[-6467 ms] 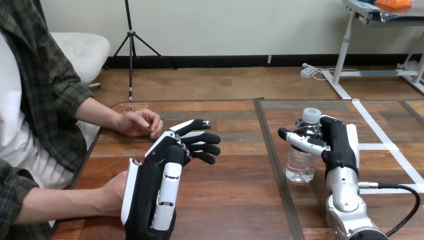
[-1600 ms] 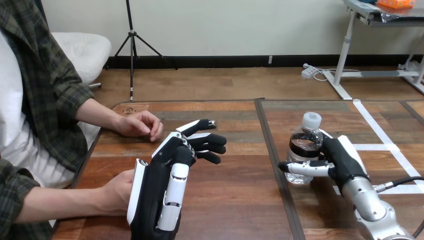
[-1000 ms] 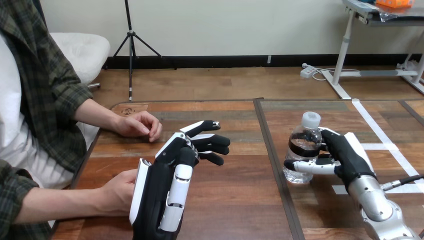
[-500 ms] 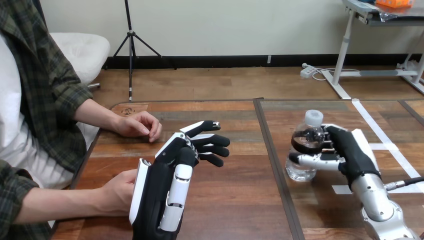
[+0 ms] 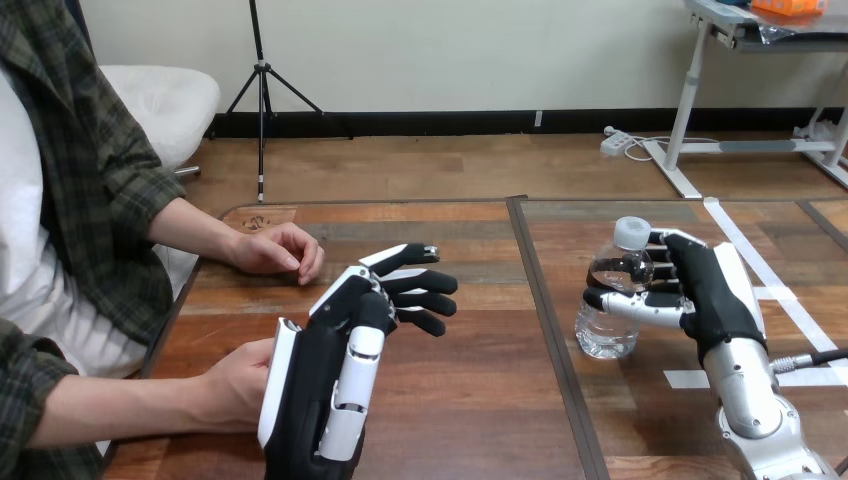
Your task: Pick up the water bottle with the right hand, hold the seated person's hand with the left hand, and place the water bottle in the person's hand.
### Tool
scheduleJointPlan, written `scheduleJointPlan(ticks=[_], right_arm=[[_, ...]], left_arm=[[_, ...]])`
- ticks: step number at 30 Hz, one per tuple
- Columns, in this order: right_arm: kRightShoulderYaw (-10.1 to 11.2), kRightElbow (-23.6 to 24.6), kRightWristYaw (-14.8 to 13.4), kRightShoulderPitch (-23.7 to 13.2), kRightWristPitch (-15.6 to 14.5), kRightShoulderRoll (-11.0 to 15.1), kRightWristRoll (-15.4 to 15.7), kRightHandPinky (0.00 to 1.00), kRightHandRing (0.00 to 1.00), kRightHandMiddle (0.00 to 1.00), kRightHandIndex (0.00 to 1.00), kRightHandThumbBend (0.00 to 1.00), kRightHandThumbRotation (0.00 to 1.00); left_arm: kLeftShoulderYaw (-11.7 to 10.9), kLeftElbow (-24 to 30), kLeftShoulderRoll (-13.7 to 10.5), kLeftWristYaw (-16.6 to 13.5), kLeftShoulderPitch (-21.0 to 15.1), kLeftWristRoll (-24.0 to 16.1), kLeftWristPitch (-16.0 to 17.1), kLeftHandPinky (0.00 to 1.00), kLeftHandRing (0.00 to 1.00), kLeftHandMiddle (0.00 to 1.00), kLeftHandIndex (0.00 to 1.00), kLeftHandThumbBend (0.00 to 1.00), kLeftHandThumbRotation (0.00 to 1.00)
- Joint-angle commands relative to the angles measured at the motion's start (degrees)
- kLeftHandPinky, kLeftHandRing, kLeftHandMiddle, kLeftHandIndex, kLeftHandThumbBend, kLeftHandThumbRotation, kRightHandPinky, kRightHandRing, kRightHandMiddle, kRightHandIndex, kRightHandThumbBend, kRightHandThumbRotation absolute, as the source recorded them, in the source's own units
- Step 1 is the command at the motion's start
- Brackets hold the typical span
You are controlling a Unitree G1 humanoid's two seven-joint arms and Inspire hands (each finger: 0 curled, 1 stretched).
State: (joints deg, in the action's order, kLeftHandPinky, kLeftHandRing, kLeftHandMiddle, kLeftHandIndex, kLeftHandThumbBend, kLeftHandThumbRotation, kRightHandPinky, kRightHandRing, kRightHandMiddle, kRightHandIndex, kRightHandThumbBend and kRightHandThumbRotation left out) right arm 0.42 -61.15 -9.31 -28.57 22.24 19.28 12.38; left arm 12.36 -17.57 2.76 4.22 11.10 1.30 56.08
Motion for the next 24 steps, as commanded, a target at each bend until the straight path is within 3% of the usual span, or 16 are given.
scheduleJointPlan(ticks=[1,24], right_arm=[[-0.91,3.66,-1.27,-2.2,0.36,-0.26,0.93,0.5,0.5,0.52,0.56,0.72,0.0],[-1.63,5.91,-0.75,-1.78,1.88,0.94,2.71,0.51,0.48,0.5,0.51,0.73,0.0]], left_arm=[[-0.13,2.02,1.32,0.31,-2.53,0.51,0.37,0.48,0.58,0.63,0.7,0.35,0.94],[0.01,1.12,1.72,1.34,-2.95,1.88,0.99,0.47,0.56,0.62,0.69,0.29,0.92]])
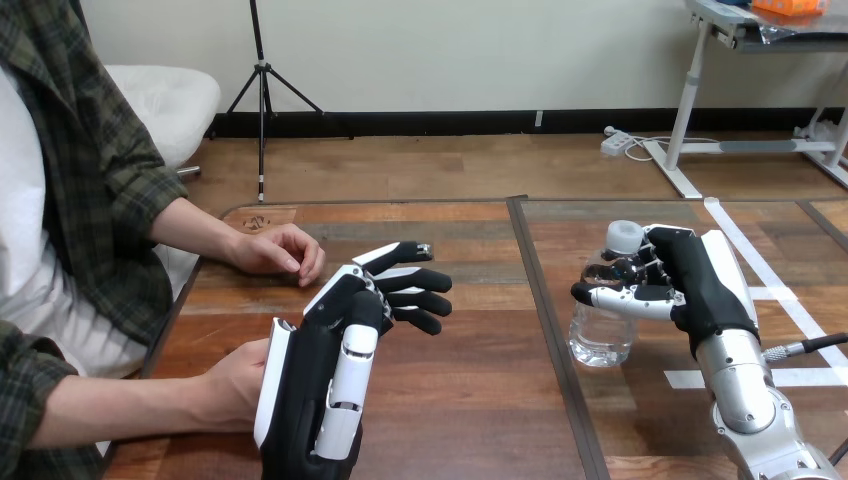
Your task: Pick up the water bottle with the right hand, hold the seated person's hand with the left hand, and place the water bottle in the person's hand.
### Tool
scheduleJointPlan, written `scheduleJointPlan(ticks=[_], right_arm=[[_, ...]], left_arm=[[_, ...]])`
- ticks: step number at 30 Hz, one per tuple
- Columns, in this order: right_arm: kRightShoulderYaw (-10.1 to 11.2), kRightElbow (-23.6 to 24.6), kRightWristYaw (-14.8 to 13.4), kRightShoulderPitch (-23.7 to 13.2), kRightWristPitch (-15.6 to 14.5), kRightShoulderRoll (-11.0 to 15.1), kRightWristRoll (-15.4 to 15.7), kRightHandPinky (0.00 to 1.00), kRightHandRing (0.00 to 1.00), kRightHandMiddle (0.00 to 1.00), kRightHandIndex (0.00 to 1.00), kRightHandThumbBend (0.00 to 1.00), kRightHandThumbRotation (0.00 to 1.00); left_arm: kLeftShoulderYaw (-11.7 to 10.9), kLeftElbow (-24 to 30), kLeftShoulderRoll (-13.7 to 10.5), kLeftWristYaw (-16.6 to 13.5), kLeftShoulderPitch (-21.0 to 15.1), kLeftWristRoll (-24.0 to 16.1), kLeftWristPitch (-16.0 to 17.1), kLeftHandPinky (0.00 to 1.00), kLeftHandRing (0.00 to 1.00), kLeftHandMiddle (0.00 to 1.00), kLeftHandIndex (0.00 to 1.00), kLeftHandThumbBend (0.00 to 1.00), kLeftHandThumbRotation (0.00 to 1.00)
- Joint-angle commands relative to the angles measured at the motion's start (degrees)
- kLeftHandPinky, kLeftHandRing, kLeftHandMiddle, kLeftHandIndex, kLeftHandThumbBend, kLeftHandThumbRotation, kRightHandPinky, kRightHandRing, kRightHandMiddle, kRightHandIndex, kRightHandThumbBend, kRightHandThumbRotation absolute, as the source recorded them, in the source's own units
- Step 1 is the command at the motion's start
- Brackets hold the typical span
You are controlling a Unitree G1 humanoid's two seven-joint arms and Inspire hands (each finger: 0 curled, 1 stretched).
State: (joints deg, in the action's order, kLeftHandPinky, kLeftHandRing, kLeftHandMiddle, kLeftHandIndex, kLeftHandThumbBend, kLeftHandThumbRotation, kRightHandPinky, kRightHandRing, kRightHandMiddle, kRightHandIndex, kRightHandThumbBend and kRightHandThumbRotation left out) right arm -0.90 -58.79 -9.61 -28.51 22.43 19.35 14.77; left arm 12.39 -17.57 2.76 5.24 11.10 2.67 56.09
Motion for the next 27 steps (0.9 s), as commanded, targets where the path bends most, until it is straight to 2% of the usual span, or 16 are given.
scheduleJointPlan(ticks=[1,16,27], right_arm=[[-0.35,3.66,-0.56,-1.8,1.69,0.91,0.37,0.51,0.48,0.5,0.51,0.73,0.0],[-0.37,3.83,-0.99,-1.73,1.02,0.93,0.38,0.52,0.49,0.51,0.51,0.73,0.0],[-0.49,3.85,0.36,-1.72,0.63,1.04,0.07,0.52,0.49,0.52,0.53,0.72,0.0]], left_arm=[[-0.05,1.13,1.76,0.28,-2.95,0.45,0.93,0.47,0.56,0.62,0.69,0.29,0.92],[-0.44,0.61,2.06,-0.51,-3.17,-0.69,1.41,0.47,0.56,0.61,0.69,0.26,0.92],[-0.26,0.98,2.13,-0.55,-2.85,-0.53,0.91,0.47,0.56,0.61,0.69,0.3,0.93]])
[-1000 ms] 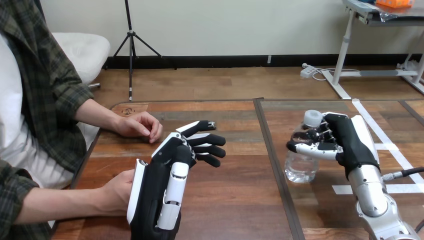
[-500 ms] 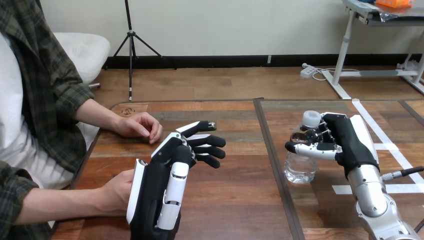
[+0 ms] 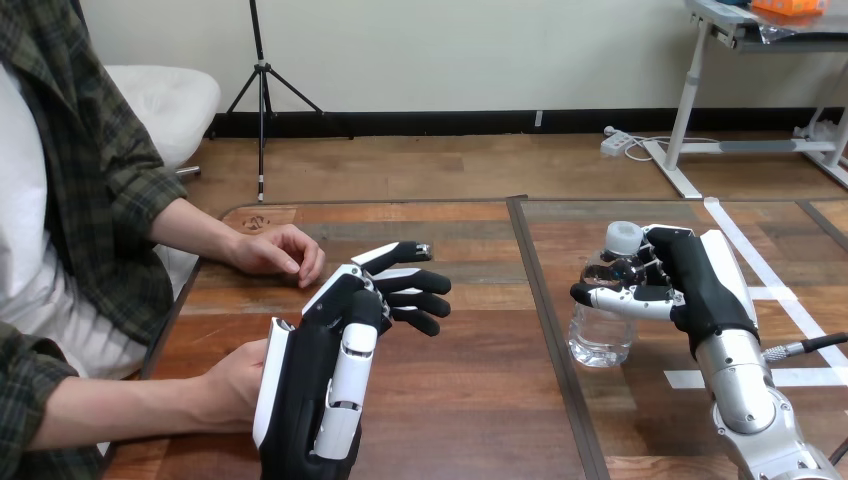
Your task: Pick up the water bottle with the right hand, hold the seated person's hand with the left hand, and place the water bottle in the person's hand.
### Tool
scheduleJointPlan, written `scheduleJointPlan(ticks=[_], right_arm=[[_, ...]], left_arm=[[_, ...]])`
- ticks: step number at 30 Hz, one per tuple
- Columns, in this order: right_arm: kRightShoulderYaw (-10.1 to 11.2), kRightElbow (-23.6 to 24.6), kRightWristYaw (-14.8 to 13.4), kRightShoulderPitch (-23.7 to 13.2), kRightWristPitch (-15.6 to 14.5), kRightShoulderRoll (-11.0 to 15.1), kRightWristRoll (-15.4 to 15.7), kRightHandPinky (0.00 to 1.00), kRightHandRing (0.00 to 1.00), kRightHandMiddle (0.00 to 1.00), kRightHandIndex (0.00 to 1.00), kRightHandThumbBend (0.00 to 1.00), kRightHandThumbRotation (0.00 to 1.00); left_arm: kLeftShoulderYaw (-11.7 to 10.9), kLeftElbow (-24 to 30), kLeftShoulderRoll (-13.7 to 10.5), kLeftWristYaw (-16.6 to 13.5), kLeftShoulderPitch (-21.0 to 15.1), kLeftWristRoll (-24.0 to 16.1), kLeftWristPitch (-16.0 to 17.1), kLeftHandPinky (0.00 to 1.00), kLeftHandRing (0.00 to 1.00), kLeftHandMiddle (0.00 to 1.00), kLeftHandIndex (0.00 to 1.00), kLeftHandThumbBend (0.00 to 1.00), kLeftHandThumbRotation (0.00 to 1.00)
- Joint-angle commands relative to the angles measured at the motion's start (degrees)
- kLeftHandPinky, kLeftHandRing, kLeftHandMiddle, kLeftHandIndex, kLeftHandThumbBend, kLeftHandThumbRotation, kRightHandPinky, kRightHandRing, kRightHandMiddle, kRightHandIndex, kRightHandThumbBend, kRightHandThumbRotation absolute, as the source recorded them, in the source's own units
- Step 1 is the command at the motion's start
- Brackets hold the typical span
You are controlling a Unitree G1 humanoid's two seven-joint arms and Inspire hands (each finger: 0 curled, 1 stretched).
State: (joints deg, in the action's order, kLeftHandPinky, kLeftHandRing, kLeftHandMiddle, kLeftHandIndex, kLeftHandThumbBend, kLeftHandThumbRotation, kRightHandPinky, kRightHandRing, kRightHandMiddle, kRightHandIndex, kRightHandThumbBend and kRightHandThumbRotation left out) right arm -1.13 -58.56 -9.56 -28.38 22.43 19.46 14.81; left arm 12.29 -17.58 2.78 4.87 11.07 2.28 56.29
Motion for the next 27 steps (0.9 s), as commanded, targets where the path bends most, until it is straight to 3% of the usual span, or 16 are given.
scheduleJointPlan(ticks=[1,27], right_arm=[[-0.33,3.61,0.42,-1.85,0.58,0.96,0.1,0.52,0.49,0.52,0.53,0.72,0.0],[-0.44,3.57,1.53,-1.66,1.69,1.53,0.12,0.52,0.49,0.52,0.53,0.73,0.0]], left_arm=[[-0.2,0.98,2.13,-0.23,-2.81,-0.22,0.73,0.47,0.56,0.61,0.69,0.3,0.93],[0.05,0.9,2.42,-0.33,-2.5,-0.05,0.81,0.47,0.56,0.61,0.69,0.31,0.92]])
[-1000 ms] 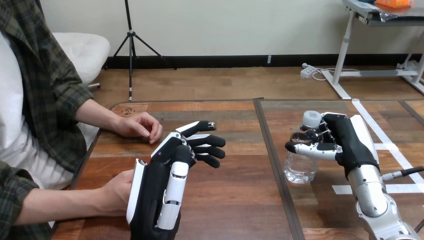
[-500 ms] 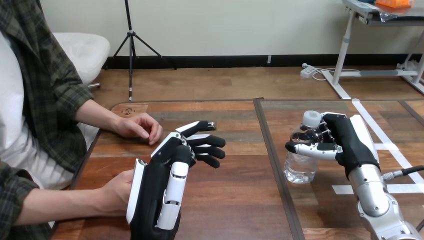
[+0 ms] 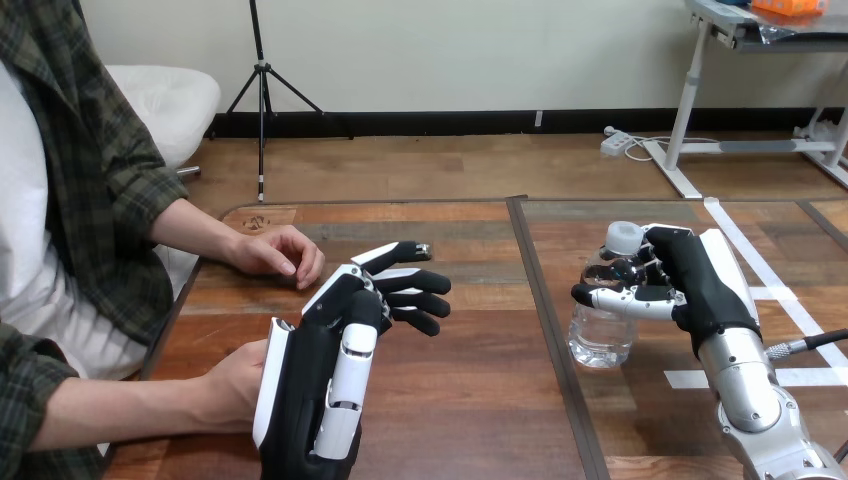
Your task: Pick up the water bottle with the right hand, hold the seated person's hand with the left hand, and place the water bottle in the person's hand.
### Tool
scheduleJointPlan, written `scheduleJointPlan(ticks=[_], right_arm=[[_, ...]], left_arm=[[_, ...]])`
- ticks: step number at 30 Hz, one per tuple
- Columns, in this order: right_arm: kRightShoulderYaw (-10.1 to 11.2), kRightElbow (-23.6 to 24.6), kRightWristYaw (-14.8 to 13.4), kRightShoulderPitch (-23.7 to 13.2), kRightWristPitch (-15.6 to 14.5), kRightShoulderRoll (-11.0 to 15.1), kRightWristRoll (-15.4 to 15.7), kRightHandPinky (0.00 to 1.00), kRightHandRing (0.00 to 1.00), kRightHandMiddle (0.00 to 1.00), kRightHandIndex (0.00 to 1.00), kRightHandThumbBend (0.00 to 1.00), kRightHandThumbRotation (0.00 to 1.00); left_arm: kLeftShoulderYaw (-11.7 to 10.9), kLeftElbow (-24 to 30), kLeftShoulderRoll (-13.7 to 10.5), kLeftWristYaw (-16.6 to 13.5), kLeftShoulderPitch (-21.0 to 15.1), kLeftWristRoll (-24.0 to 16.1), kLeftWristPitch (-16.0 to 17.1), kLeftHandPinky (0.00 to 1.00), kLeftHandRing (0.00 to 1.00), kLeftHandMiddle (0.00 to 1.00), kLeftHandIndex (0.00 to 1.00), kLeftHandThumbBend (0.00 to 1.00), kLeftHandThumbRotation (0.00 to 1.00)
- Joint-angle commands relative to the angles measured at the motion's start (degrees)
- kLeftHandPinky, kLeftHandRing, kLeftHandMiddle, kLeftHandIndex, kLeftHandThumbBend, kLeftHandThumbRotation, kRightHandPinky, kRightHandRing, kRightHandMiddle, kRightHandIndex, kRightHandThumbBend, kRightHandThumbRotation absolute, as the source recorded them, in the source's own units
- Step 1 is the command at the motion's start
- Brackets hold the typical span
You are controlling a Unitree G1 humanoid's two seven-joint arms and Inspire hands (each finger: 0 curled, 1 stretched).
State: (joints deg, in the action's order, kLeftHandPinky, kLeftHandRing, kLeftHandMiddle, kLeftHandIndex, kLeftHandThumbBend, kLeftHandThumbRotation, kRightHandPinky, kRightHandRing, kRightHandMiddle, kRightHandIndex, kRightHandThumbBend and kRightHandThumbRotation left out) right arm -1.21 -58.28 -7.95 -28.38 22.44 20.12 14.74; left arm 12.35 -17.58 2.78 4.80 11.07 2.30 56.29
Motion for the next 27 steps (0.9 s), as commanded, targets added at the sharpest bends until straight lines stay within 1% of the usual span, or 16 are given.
scheduleJointPlan(ticks=[1,4,9,21,24,27], right_arm=[[-0.34,3.27,-0.16,-1.59,2.28,0.9,0.17,0.52,0.49,0.51,0.53,0.73,0.0],[-0.34,3.27,-0.32,-1.47,3.22,0.97,0.2,0.51,0.48,0.51,0.51,0.73,0.0],[-0.37,3.23,-0.54,-1.45,3.94,1.05,0.33,0.51,0.48,0.5,0.5,0.73,0.0],[-0.4,6.13,-1.86,-0.78,4.31,1.3,1.39,0.5,0.47,0.49,0.48,0.75,0.0],[0.0,6.91,-1.57,-0.66,4.11,1.09,0.86,0.49,0.47,0.49,0.47,0.75,0.0],[0.02,7.62,-1.76,-0.55,4.0,1.11,0.95,0.49,0.47,0.49,0.47,0.74,0.0]], left_arm=[[-0.08,0.82,2.5,-0.38,-2.53,-0.24,0.96,0.47,0.56,0.61,0.69,0.31,0.92],[-0.1,0.73,2.62,-0.53,-2.56,-0.39,1.15,0.47,0.56,0.61,0.69,0.3,0.92],[0.21,0.87,2.6,-0.36,-2.46,0.21,0.85,0.47,0.55,0.61,0.69,0.3,0.92],[0.17,1.05,2.67,-0.61,-2.32,-0.01,0.66,0.47,0.55,0.61,0.68,0.29,0.92],[0.06,0.95,2.75,-0.82,-2.34,-0.33,0.8,0.47,0.55,0.61,0.68,0.29,0.92],[0.09,0.82,2.75,-0.89,-2.42,-0.39,0.92,0.47,0.55,0.61,0.68,0.29,0.92]])
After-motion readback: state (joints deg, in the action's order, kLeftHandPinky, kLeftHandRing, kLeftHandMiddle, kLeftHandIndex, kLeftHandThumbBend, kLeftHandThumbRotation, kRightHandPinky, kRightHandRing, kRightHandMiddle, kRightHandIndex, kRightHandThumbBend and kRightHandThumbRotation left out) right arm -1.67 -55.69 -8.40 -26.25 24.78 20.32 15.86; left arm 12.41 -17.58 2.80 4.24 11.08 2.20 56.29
